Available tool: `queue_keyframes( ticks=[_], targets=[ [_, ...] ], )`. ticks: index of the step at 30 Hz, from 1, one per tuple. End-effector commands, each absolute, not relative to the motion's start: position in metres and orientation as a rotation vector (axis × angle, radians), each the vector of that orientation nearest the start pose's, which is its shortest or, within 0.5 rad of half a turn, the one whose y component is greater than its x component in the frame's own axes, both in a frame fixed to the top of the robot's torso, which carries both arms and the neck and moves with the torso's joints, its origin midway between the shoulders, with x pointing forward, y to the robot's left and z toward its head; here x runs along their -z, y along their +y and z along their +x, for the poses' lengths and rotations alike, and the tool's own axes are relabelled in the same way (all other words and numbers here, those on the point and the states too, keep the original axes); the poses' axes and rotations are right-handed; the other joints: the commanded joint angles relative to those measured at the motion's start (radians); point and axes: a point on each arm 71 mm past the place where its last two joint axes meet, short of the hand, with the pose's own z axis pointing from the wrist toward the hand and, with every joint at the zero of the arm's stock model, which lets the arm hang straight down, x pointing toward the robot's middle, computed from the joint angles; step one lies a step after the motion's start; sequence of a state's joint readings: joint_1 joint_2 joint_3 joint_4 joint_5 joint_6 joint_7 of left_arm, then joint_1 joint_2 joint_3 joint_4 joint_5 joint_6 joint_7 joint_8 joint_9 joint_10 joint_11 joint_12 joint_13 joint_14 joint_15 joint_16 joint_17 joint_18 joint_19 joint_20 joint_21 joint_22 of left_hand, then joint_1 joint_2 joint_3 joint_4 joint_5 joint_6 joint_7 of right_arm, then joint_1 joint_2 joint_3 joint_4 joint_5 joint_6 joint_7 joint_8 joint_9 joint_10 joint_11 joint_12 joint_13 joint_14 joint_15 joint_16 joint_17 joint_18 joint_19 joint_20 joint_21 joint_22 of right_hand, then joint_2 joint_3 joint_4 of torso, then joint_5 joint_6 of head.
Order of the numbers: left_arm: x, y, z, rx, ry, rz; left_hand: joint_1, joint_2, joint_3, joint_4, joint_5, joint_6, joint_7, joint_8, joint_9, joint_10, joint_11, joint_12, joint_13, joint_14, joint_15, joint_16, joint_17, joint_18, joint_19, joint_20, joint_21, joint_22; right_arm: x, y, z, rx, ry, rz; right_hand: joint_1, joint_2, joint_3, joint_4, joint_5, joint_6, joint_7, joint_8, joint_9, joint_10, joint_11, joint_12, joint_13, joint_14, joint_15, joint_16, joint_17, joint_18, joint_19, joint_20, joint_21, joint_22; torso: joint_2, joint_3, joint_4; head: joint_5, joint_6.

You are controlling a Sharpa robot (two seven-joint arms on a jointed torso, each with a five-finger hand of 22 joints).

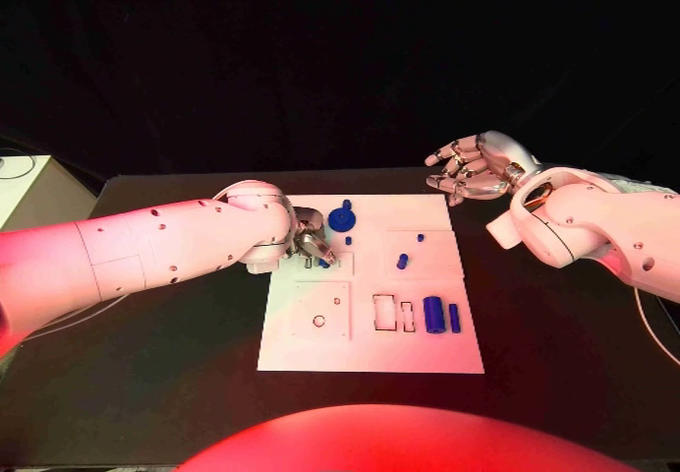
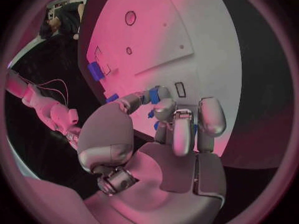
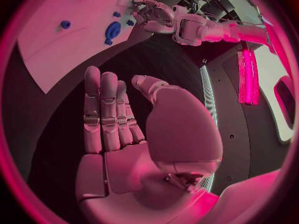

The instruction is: Assemble the parts on the task board

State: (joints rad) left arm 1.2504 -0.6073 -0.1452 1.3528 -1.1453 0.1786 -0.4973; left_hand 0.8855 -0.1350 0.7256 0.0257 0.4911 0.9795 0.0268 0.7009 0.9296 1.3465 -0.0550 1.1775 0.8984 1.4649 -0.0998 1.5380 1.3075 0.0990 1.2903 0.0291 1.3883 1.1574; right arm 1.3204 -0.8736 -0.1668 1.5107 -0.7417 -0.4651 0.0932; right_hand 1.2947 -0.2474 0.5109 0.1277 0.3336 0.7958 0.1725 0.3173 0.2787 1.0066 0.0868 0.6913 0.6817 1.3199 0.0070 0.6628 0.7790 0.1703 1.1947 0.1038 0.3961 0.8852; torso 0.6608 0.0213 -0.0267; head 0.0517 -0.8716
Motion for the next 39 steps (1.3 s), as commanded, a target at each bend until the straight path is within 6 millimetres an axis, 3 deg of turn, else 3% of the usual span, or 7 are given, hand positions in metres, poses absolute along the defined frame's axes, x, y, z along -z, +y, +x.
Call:
queue_keyframes(
  ticks=[1, 13, 29, 39],
  targets=[
    [0.2638, 0.1472, 0.4854, 0.339, 2.438, 0.064, 0.017, 0.029, 0.006, -0.004, 0.0, 0.011, -0.021, -0.007, -0.001, 0.003, -0.004, 0.006, 0.0, 0.09, -0.008, 0.005, 0.203, -0.011, -0.001, 0.008, -0.006, -0.001, 0.1674, -0.2284, 0.496, -0.97, 1.615, 0.425, 0.006, 0.003, -0.001, -0.007, 0.004, -0.002, 0.005, 0.004, 0.0, -0.008, 0.001, -0.005, -0.001, -0.005, 0.001, -0.006, 0.001, 0.011, -0.001, 0.006, -0.006, -0.001, 0.0, 0.0003, -0.0003, 0.0, -0.001],
    [0.2639, 0.1473, 0.4855, 0.339, 2.44, 0.064, 0.001, 0.009, -0.036, 0.025, -0.002, 0.014, -0.023, -0.005, -0.005, 0.003, -0.006, 0.008, 0.003, 0.091, -0.009, 0.006, 0.206, -0.011, 0.001, 0.01, -0.009, -0.002, 0.1675, -0.2287, 0.4961, -0.971, 1.616, 0.427, 0.006, 0.001, -0.002, -0.008, 0.004, -0.002, 0.005, 0.004, 0.0, -0.008, 0.002, -0.004, -0.002, -0.006, 0.002, -0.008, 0.002, 0.011, -0.001, 0.006, -0.007, -0.001, 0.0, 0.0005, -0.0008, -0.001, -0.001],
    [0.264, 0.1483, 0.4861, 0.338, 2.439, 0.059, -0.012, 0.007, -0.065, 0.057, -0.002, 0.018, -0.024, -0.005, -0.009, 0.003, -0.007, 0.009, 0.005, 0.091, -0.01, 0.006, 0.206, -0.011, 0.002, 0.011, -0.01, -0.002, 0.1688, -0.2287, 0.4959, -0.972, 1.619, 0.429, 0.004, 0.002, -0.003, -0.007, 0.004, -0.003, 0.005, 0.004, 0.0, -0.008, 0.002, -0.004, -0.002, -0.006, 0.002, -0.009, 0.003, 0.01, -0.001, 0.006, -0.007, -0.002, 0.0, 0.0011, -0.0006, 0.0, -0.001],
    [0.2641, 0.1489, 0.486, 0.337, 2.44, 0.059, -0.021, -0.008, -0.105, 0.082, -0.005, 0.02, -0.024, -0.004, -0.012, 0.002, -0.007, 0.009, 0.006, 0.091, -0.01, 0.006, 0.206, -0.011, 0.003, 0.012, -0.013, -0.003, 0.1693, -0.2289, 0.4959, -0.971, 1.62, 0.429, 0.004, 0.002, -0.003, -0.007, 0.004, -0.003, 0.005, 0.004, 0.0, -0.008, 0.002, -0.004, -0.002, -0.006, 0.002, -0.009, 0.003, 0.01, -0.001, 0.006, -0.007, -0.002, 0.0, 0.0006, -0.0003, 0.0, -0.001]
  ],
)
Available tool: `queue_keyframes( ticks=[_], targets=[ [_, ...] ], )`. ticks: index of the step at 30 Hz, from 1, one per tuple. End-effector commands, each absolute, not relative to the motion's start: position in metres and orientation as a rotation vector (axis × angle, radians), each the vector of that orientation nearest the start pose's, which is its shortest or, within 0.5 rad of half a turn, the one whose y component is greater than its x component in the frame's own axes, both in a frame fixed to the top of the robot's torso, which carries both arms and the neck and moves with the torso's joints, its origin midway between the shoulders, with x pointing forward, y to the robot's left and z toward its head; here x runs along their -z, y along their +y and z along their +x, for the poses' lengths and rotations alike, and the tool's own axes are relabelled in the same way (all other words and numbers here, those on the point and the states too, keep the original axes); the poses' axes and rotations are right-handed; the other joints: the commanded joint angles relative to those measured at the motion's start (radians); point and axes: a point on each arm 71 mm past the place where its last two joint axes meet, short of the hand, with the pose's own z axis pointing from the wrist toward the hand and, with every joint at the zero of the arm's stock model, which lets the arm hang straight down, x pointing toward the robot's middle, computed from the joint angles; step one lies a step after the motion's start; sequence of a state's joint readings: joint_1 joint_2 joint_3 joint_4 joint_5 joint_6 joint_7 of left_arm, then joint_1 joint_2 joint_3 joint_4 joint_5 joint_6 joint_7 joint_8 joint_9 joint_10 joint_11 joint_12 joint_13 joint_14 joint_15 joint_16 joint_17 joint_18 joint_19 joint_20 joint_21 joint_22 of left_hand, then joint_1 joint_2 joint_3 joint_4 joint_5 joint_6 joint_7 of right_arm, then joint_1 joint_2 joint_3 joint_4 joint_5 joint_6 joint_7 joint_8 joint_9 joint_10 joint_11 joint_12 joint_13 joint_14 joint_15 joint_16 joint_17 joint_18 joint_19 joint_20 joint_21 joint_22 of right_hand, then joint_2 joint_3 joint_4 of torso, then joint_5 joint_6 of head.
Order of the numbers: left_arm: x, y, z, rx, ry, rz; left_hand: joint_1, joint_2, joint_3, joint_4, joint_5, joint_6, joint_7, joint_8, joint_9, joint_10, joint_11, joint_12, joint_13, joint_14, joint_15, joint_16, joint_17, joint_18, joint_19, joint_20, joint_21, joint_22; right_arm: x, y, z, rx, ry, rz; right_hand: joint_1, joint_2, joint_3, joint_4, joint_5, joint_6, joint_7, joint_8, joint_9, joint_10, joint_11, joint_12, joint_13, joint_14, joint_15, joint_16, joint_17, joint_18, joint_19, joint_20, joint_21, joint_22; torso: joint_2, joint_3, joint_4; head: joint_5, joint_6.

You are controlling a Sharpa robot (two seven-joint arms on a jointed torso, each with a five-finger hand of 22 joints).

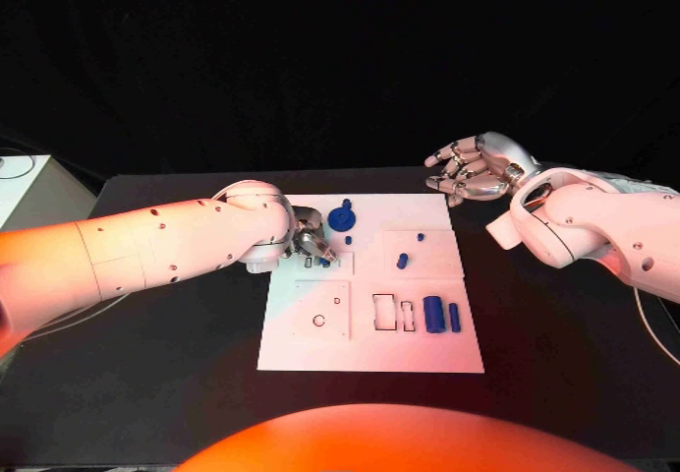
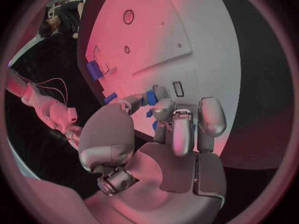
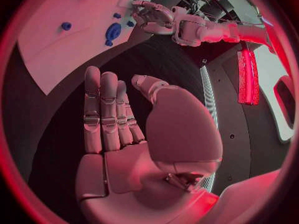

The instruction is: Assemble the parts on the task board

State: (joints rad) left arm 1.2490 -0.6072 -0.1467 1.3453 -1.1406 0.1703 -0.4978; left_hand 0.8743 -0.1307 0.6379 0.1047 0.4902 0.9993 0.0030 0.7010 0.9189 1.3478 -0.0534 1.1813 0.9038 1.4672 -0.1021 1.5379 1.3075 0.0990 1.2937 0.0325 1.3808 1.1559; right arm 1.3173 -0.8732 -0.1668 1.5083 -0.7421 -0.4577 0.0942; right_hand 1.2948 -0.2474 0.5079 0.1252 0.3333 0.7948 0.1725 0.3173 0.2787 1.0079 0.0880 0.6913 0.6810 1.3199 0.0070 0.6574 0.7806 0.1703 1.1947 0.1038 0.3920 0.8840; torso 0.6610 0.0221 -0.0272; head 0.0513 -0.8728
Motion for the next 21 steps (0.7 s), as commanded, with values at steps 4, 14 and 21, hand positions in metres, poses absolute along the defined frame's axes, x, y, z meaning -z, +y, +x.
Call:
queue_keyframes(
  ticks=[4, 14, 21],
  targets=[
    [0.2642, 0.1496, 0.4859, 0.335, 2.442, 0.059, -0.003, -0.02, -0.037, 0.007, -0.003, 0.0, -0.002, -0.004, -0.002, 0.0, -0.009, 0.004, -0.001, 0.088, -0.008, 0.005, 0.204, -0.011, -0.001, 0.008, -0.006, -0.002, 0.1698, -0.2291, 0.4959, -0.971, 1.621, 0.43, 0.004, 0.002, 0.0, -0.004, 0.004, -0.002, 0.005, 0.004, 0.0, -0.009, 0.001, -0.004, -0.002, -0.006, 0.002, -0.003, 0.001, 0.01, -0.001, 0.006, -0.003, -0.001, 0.0, -0.0002, 0.0008, 0.0, 0.0],
    [0.2643, 0.1498, 0.4856, 0.34, 2.446, 0.052, 0.082, -0.005, 0.04, -0.035, 0.017, -0.017, -0.003, -0.007, -0.007, -0.004, -0.013, 0.002, 0.0, 0.088, -0.012, 0.005, 0.203, -0.011, 0.0, 0.01, -0.008, -0.001, 0.1706, -0.229, 0.4959, -0.971, 1.623, 0.431, 0.004, 0.002, 0.0, -0.004, 0.004, -0.002, 0.005, 0.004, 0.0, -0.009, 0.001, -0.004, -0.002, -0.006, 0.002, -0.003, 0.001, 0.01, -0.001, 0.006, -0.003, -0.001, 0.0, -0.0013, -0.0005, 0.002, 0.0],
    [0.2646, 0.1489, 0.4848, 0.364, 2.457, 0.02, 0.116, -0.004, 0.192, -0.105, 0.015, -0.028, 0.006, 0.007, -0.002, -0.009, -0.006, -0.009, -0.014, 0.086, -0.006, 0.001, 0.195, -0.009, -0.003, 0.006, -0.009, -0.003, 0.1715, -0.2288, 0.4958, -0.971, 1.627, 0.431, 0.004, 0.002, 0.0, -0.004, 0.004, -0.002, 0.005, 0.004, 0.0, -0.009, 0.001, -0.004, -0.002, -0.006, 0.002, -0.003, 0.001, 0.01, -0.001, 0.006, -0.003, -0.001, 0.0, -0.0008, -0.0002, 0.002, 0.0]
  ],
)
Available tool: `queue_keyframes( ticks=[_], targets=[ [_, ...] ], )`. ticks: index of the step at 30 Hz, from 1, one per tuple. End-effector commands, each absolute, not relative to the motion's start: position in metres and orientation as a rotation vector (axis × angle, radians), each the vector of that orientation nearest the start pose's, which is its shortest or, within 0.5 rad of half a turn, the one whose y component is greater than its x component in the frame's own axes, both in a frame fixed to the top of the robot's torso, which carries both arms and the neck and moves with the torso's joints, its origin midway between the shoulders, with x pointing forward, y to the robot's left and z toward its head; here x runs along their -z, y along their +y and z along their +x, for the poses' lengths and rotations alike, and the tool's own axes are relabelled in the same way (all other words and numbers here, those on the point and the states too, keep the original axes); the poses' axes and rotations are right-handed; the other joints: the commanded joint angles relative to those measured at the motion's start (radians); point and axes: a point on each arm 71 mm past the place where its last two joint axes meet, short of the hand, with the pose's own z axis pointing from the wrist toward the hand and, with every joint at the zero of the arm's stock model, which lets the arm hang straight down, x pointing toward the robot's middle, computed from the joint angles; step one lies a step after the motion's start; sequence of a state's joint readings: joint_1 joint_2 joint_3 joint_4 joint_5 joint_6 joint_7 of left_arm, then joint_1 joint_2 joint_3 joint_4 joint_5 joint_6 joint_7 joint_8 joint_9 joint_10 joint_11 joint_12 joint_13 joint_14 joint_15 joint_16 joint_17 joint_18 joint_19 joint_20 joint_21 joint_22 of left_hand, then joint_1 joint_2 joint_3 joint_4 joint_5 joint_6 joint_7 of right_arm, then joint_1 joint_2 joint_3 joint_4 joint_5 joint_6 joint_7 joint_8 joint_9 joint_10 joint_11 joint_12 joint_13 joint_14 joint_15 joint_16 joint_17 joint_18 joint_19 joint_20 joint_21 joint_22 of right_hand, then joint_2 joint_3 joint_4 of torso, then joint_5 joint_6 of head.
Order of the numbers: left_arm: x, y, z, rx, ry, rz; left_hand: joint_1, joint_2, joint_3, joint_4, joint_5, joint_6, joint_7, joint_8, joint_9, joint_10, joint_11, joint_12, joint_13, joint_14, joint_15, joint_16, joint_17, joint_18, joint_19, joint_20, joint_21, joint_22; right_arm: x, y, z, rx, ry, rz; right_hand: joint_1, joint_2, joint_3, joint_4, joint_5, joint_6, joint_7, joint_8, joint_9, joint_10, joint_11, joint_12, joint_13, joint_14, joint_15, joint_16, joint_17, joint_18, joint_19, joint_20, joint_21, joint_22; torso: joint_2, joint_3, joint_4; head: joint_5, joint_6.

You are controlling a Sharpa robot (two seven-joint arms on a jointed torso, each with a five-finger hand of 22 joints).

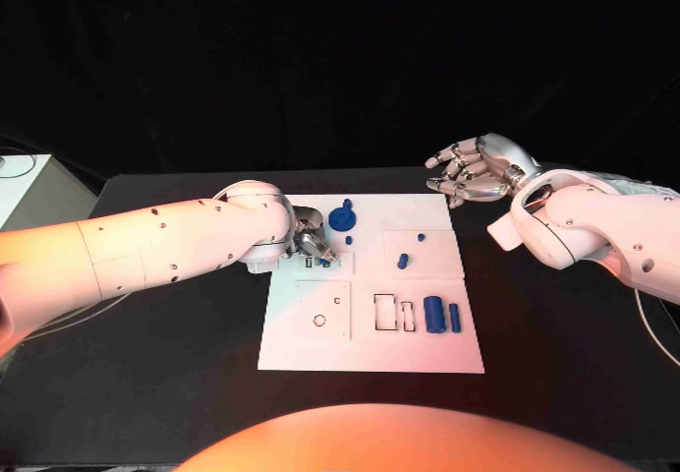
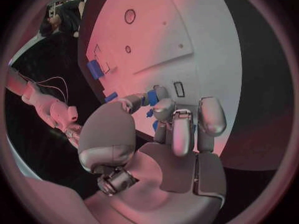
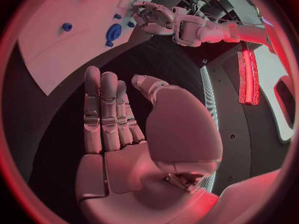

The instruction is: Assemble the parts on the task board

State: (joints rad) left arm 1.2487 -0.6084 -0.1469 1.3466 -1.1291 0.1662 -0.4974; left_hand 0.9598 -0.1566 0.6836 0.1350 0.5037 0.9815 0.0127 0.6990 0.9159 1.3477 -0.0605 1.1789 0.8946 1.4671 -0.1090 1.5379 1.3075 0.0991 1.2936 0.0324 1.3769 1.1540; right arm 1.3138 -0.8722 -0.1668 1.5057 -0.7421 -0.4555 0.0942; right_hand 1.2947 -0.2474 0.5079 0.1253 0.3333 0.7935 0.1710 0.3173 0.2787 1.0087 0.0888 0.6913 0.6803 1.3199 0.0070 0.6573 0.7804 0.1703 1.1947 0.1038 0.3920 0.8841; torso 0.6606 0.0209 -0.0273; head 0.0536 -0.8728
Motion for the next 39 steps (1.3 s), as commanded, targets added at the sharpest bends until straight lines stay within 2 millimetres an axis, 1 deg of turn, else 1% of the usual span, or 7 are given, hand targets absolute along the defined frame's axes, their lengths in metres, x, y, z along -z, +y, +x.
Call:
queue_keyframes(
  ticks=[1, 5, 6, 14, 26, 32, 39],
  targets=[
    [0.2646, 0.1489, 0.4847, 0.368, 2.459, 0.016, 0.031, 0.023, 0.149, -0.137, 0.002, -0.011, -0.003, 0.009, 0.001, -0.01, 0.002, -0.007, -0.005, 0.086, 0.002, 0.0, 0.194, -0.009, -0.003, 0.006, -0.005, -0.001, 0.1716, -0.2288, 0.4958, -0.971, 1.628, 0.431, 0.004, 0.002, 0.0, -0.005, 0.004, 0.0, 0.007, 0.004, 0.0, -0.01, 0.0, -0.004, -0.001, -0.006, 0.002, -0.003, 0.001, 0.01, -0.001, 0.006, -0.003, -0.001, 0.0, 0.0005, -0.0001, 0.0, 0.0],
    [0.2648, 0.1487, 0.4842, 0.379, 2.465, 0.0, 0.032, 0.026, 0.156, -0.14, 0.001, -0.012, -0.002, 0.01, 0.001, -0.012, 0.003, -0.01, -0.011, 0.085, 0.002, -0.001, 0.191, -0.009, -0.005, 0.006, -0.005, -0.003, 0.1721, -0.2287, 0.4957, -0.971, 1.63, 0.432, 0.004, 0.002, 0.0, -0.005, 0.004, 0.0, 0.007, 0.004, 0.0, -0.01, 0.0, -0.004, -0.001, -0.006, 0.002, -0.003, 0.001, 0.01, -0.001, 0.006, -0.003, -0.001, 0.0, 0.0003, -0.0005, 0.001, 0.0],
    [0.2648, 0.1488, 0.4841, 0.381, 2.467, -0.002, 0.033, 0.029, 0.161, -0.142, 0.0, -0.013, -0.001, 0.01, 0.002, -0.013, 0.003, -0.013, -0.014, 0.085, 0.003, -0.002, 0.19, -0.009, -0.005, 0.005, -0.005, -0.003, 0.1722, -0.2287, 0.4956, -0.971, 1.63, 0.432, 0.004, 0.002, 0.0, -0.005, 0.004, 0.0, 0.007, 0.004, 0.0, -0.01, 0.0, -0.004, -0.001, -0.006, 0.002, -0.003, 0.001, 0.01, -0.001, 0.006, -0.003, -0.001, 0.0, 0.0008, -0.0004, 0.0, 0.0],
    [0.2654, 0.1489, 0.4833, 0.383, 2.48, -0.002, 0.036, 0.034, 0.17, -0.148, -0.002, -0.013, 0.0, 0.011, 0.002, -0.012, 0.004, -0.012, -0.012, 0.086, 0.004, 0.0, 0.193, -0.009, -0.005, 0.004, -0.004, -0.002, 0.1726, -0.2286, 0.4955, -0.971, 1.632, 0.432, 0.004, 0.002, 0.0, -0.005, 0.004, 0.0, 0.007, 0.004, 0.0, -0.01, 0.0, -0.004, -0.001, -0.006, 0.002, -0.003, 0.001, 0.01, -0.001, 0.006, -0.003, -0.001, 0.0, 0.0008, -0.0001, 0.001, 0.0],
    [0.2659, 0.1492, 0.4821, 0.354, 2.491, 0.04, 0.037, 0.035, 0.176, -0.155, -0.002, -0.011, 0.0, 0.013, 0.002, -0.008, 0.004, -0.006, -0.004, 0.087, 0.004, 0.002, 0.197, -0.01, -0.001, 0.003, 0.0, 0.005, 0.1727, -0.2288, 0.4952, -0.972, 1.632, 0.432, 0.004, 0.002, 0.0, -0.005, 0.004, 0.0, 0.007, 0.004, 0.0, -0.01, 0.0, -0.004, -0.001, -0.006, 0.002, -0.003, 0.001, 0.01, -0.001, 0.006, -0.003, -0.001, -0.001, 0.0008, -0.0001, 0.002, 0.0],
    [0.2658, 0.1488, 0.4812, 0.341, 2.492, 0.062, 0.038, 0.035, 0.177, -0.157, -0.002, -0.011, 0.0, 0.014, 0.002, -0.006, 0.004, -0.004, -0.001, 0.087, 0.004, 0.002, 0.198, -0.01, 0.0, 0.003, 0.001, 0.007, 0.1726, -0.2288, 0.4949, -0.972, 1.631, 0.432, 0.004, 0.002, 0.0, -0.005, 0.004, 0.0, 0.007, 0.004, 0.0, -0.01, 0.0, -0.004, -0.001, -0.006, 0.002, -0.003, 0.001, 0.01, -0.001, 0.006, -0.003, -0.001, 0.0, 0.0016, 0.0005, 0.003, 0.0],
    [0.2657, 0.1497, 0.4812, 0.329, 2.488, 0.076, 0.038, 0.035, 0.179, -0.159, -0.002, -0.01, 0.0, 0.014, 0.002, -0.005, 0.004, -0.003, 0.001, 0.087, 0.004, 0.002, 0.198, -0.011, 0.002, 0.003, 0.002, 0.01, 0.1726, -0.229, 0.4948, -0.972, 1.631, 0.432, 0.004, 0.002, 0.0, -0.005, 0.004, 0.0, 0.007, 0.004, 0.0, -0.01, 0.0, -0.004, -0.001, -0.006, 0.002, -0.003, 0.001, 0.01, -0.001, 0.006, -0.003, -0.001, 0.0, 0.0013, 0.0001, 0.002, 0.0]
  ],
)
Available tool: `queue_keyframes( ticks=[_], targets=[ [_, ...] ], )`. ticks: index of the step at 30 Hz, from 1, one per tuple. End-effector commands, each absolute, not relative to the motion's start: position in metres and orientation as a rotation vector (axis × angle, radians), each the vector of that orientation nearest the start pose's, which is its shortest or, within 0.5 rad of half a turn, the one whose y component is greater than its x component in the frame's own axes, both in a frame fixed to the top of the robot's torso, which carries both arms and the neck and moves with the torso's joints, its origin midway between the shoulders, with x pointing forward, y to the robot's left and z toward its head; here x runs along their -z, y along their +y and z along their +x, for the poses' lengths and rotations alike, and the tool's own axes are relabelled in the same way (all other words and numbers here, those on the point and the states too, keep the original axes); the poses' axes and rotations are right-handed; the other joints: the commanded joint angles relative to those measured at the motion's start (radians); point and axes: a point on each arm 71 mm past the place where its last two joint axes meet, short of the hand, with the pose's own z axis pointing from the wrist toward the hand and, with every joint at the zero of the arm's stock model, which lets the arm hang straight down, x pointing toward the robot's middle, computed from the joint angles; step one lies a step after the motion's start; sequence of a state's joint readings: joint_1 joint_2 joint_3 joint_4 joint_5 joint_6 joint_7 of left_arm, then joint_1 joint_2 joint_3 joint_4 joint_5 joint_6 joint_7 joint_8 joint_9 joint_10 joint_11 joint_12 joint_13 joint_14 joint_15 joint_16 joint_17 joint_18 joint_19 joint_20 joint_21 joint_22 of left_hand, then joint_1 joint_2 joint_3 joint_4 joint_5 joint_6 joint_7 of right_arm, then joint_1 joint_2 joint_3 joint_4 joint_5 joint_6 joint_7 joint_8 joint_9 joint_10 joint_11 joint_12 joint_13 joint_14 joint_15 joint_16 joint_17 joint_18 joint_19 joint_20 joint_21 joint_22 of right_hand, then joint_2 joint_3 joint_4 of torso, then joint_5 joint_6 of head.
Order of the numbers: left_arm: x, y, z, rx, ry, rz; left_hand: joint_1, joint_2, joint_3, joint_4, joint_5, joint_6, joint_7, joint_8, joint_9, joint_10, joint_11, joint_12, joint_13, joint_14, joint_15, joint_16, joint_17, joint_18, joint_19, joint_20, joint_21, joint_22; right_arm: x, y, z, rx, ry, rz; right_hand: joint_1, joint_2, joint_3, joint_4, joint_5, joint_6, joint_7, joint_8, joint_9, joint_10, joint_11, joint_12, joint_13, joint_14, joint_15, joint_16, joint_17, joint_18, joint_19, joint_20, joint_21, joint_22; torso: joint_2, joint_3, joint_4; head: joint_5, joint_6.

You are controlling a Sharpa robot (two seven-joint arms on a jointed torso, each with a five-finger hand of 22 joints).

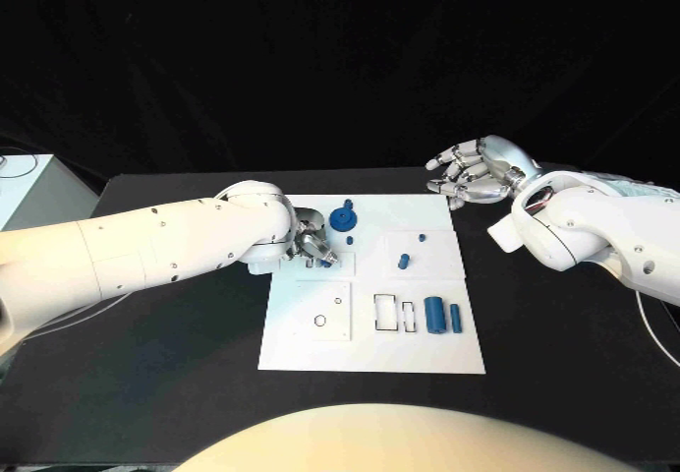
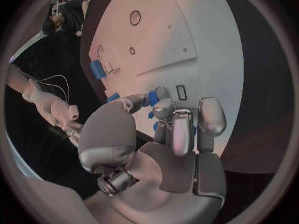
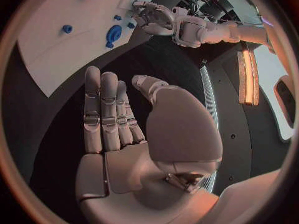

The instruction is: Assemble the parts on the task board

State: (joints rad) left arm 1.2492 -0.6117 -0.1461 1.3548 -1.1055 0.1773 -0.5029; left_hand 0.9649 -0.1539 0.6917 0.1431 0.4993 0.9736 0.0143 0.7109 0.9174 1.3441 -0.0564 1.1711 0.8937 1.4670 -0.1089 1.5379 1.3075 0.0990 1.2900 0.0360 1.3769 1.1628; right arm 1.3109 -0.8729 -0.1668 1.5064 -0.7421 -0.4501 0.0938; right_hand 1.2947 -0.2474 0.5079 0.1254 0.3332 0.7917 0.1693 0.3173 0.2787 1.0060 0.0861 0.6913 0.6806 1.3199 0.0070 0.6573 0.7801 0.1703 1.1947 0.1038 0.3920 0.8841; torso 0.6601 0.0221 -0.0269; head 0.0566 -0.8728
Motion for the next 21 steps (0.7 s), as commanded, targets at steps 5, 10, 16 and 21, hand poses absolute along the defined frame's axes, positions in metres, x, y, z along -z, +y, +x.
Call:
queue_keyframes(
  ticks=[5, 10, 16, 21],
  targets=[
    [0.2656, 0.1511, 0.4816, 0.32, 2.483, 0.082, 0.033, 0.032, 0.171, -0.167, 0.002, -0.002, -0.002, 0.002, 0.001, -0.001, 0.0, 0.005, 0.002, 0.087, 0.004, 0.002, 0.198, -0.011, 0.006, -0.001, 0.002, 0.001, 0.1726, -0.2294, 0.4947, -0.972, 1.631, 0.433, 0.004, 0.002, 0.0, -0.005, 0.004, 0.001, 0.008, 0.004, 0.0, -0.007, 0.003, -0.004, -0.001, -0.006, 0.002, -0.003, 0.001, 0.01, -0.001, 0.006, -0.003, -0.001, 0.001, 0.0001, -0.0007, 0.0, 0.0],
    [0.2657, 0.152, 0.4815, 0.314, 2.485, 0.087, 0.033, 0.033, 0.172, -0.169, 0.002, -0.002, -0.002, 0.003, 0.001, -0.001, 0.0, 0.006, 0.003, 0.087, 0.004, 0.002, 0.198, -0.011, 0.007, -0.001, 0.003, 0.002, 0.1726, -0.2296, 0.4947, -0.971, 1.631, 0.433, 0.004, 0.002, 0.0, -0.005, 0.004, 0.001, 0.008, 0.004, 0.0, -0.007, 0.003, -0.004, -0.001, -0.006, 0.002, -0.003, 0.001, 0.01, -0.001, 0.006, -0.003, -0.001, 0.001, -0.0002, -0.0001, 0.0, 0.0],
    [0.2661, 0.1535, 0.4817, 0.306, 2.489, 0.095, 0.033, 0.033, 0.174, -0.17, 0.002, -0.001, -0.002, 0.003, 0.001, 0.0, 0.0, 0.006, 0.004, 0.088, 0.004, 0.003, 0.199, -0.011, 0.008, -0.002, 0.004, 0.004, 0.1726, -0.2299, 0.4947, -0.971, 1.631, 0.433, 0.004, 0.002, 0.0, -0.005, 0.004, 0.001, 0.008, 0.004, 0.0, -0.007, 0.003, -0.004, -0.001, -0.006, 0.002, -0.003, 0.001, 0.01, -0.001, 0.006, -0.003, -0.001, 0.001, -0.0009, -0.0001, 0.001, 0.0],
    [0.2666, 0.155, 0.4821, 0.298, 2.494, 0.097, 0.032, 0.035, 0.175, -0.171, 0.002, 0.0, -0.002, 0.003, 0.001, 0.002, 0.0, 0.008, 0.007, 0.088, 0.004, 0.003, 0.2, -0.012, 0.008, -0.002, 0.005, 0.005, 0.1726, -0.23, 0.4948, -0.97, 1.631, 0.433, 0.004, 0.002, 0.0, -0.005, 0.004, 0.001, 0.008, 0.004, 0.0, -0.007, 0.003, -0.004, -0.001, -0.006, 0.002, -0.003, 0.001, 0.01, -0.001, 0.006, -0.003, -0.001, 0.0, -0.0007, -0.0003, 0.0, 0.0]
  ],
)
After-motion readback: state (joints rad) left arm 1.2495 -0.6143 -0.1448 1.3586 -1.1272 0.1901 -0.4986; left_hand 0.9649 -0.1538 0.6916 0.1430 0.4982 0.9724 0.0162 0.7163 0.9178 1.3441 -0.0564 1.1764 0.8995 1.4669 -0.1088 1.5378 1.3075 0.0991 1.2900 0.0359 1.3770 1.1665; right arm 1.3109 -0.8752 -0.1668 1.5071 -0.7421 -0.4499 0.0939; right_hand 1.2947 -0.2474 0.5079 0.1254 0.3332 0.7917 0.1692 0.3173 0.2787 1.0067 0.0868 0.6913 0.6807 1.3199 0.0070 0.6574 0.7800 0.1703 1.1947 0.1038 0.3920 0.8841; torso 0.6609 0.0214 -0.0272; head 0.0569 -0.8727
